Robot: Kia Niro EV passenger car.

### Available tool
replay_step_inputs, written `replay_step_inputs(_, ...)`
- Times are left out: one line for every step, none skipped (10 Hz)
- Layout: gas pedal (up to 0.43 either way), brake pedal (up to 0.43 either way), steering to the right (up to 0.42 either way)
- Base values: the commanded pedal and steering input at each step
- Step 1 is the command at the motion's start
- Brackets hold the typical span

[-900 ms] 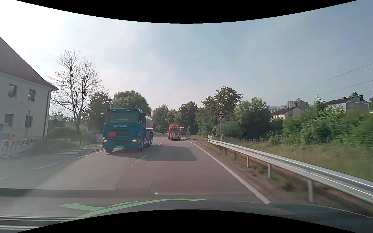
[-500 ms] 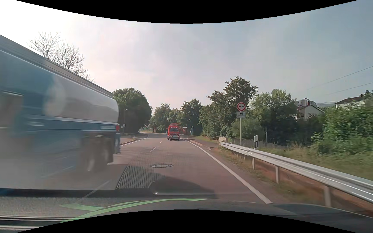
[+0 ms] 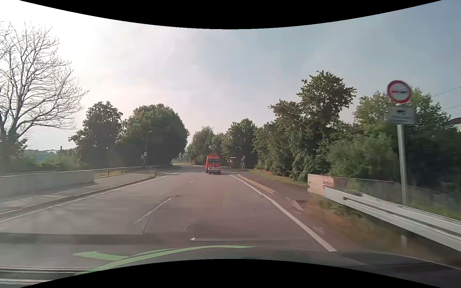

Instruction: Follow the waypoints while adhering to traffic rules and regulations

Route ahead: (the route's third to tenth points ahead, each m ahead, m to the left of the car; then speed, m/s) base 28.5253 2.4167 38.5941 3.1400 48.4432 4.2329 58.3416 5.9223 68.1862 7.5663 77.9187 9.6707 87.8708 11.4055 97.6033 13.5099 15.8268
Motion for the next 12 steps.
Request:
replay_step_inputs(0.067, 0.0, -0.011)
replay_step_inputs(0.067, 0.0, -0.011)
replay_step_inputs(0.067, 0.0, -0.011)
replay_step_inputs(0.067, 0.0, -0.011)
replay_step_inputs(0.067, 0.0, -0.011)
replay_step_inputs(0.067, 0.0, -0.011)
replay_step_inputs(0.067, 0.0, -0.011)
replay_step_inputs(0.067, 0.0, -0.012)
replay_step_inputs(0.067, 0.0, -0.012)
replay_step_inputs(0.067, 0.0, -0.014)
replay_step_inputs(0.067, 0.0, -0.015)
replay_step_inputs(0.067, 0.0, -0.015)
